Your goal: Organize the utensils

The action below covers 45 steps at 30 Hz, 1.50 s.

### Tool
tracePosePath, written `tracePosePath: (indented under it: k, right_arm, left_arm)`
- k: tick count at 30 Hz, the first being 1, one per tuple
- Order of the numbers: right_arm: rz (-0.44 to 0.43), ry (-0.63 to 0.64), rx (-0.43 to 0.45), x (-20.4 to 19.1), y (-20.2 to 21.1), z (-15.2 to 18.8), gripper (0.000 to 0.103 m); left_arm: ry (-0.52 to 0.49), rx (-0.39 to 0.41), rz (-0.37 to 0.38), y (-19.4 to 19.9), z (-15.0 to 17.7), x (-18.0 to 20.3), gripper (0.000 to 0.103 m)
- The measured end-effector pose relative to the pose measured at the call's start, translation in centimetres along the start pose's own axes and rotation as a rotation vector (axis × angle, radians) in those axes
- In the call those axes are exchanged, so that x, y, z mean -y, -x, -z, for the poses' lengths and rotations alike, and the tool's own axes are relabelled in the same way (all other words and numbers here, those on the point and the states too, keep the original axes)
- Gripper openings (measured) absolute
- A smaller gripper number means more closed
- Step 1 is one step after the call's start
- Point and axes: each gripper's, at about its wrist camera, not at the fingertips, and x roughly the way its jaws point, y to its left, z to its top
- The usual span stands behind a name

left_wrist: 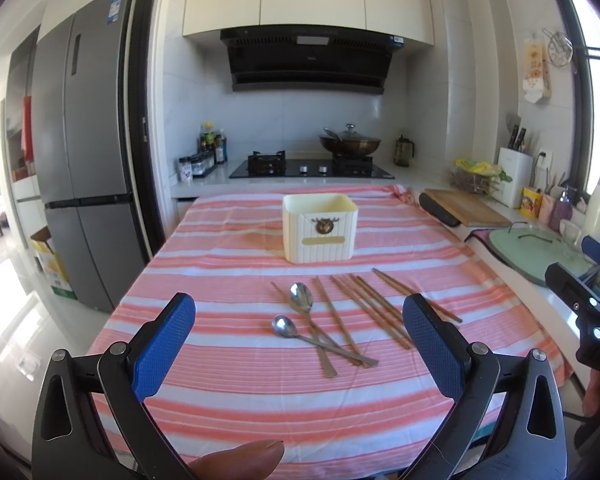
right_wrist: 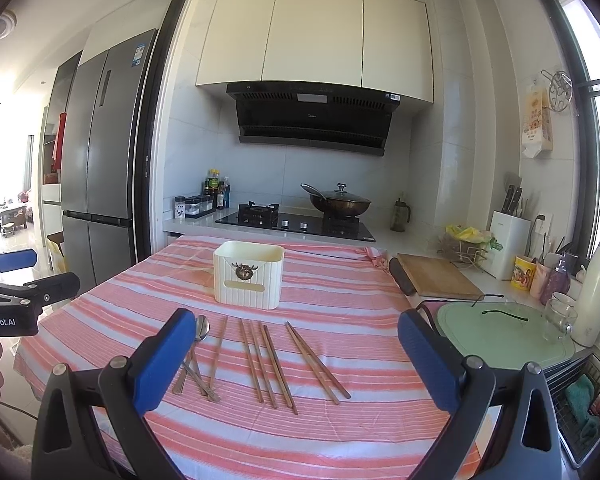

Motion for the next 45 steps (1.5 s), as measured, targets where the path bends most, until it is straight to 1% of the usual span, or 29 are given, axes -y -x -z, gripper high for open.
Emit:
tracePosePath:
  k: [45]
  right_arm:
    - [0.001,-0.002,-0.011,0.09,-0.41,0.53,0.103]
  left_arm:
    - [-0.003,-0.011,0.005,-0.23,0.52,0.79,0.103]
